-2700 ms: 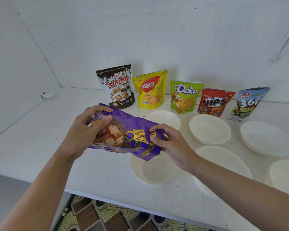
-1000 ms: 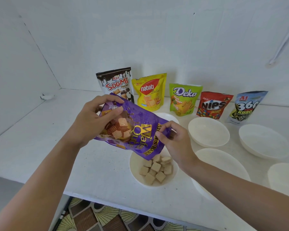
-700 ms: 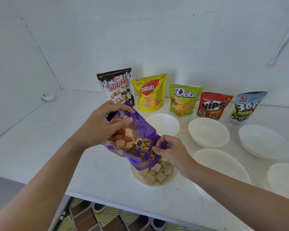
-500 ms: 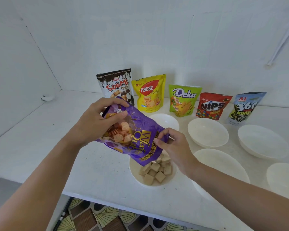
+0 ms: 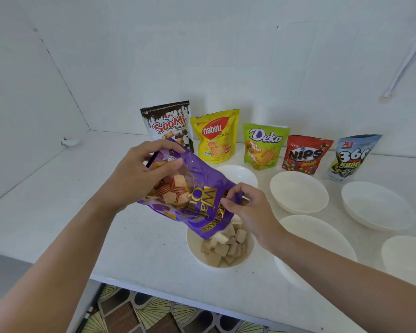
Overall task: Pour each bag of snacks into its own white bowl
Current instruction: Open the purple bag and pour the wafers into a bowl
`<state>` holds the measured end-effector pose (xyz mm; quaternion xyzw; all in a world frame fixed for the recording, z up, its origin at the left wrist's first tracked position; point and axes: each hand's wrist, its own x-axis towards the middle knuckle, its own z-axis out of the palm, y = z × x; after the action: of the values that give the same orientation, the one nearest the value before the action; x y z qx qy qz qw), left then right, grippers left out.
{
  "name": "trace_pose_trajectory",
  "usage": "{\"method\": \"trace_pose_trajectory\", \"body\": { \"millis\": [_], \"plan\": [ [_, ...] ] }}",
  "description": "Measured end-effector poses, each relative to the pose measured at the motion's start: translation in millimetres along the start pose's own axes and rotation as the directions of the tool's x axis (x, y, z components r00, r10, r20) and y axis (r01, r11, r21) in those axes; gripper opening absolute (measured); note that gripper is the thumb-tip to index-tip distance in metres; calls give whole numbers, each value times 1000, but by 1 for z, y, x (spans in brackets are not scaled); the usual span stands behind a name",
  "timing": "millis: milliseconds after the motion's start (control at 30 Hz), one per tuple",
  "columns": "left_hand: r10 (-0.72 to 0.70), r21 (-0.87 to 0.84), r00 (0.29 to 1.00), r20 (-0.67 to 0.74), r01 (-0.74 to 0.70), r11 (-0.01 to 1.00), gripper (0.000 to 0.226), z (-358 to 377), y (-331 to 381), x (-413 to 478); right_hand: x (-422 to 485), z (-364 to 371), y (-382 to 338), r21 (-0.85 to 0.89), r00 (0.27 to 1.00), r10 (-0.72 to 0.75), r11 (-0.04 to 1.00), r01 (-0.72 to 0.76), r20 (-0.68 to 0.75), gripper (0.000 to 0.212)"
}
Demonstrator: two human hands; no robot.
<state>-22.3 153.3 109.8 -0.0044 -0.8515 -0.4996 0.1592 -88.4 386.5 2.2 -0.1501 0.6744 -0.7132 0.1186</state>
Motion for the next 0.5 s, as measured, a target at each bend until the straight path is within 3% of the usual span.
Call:
{"method": "trace_pose_trajectory", "body": {
  "millis": [167,367,500],
  "plan": [
    [24,-8,1000,-15,-24,1000,16,-6,5,1,-1,4,-6,-4,999,-44,999,44,-8,18],
    [26,168,995,95,-41,985,24,3,-7,-5,-6,2,12,-99,981,178,980,-170,76,19],
    [35,112,999,37,-39,993,19,1,-2,-2,-4,0,1,-3,997,72,997,-72,15,18]
  ]
}}
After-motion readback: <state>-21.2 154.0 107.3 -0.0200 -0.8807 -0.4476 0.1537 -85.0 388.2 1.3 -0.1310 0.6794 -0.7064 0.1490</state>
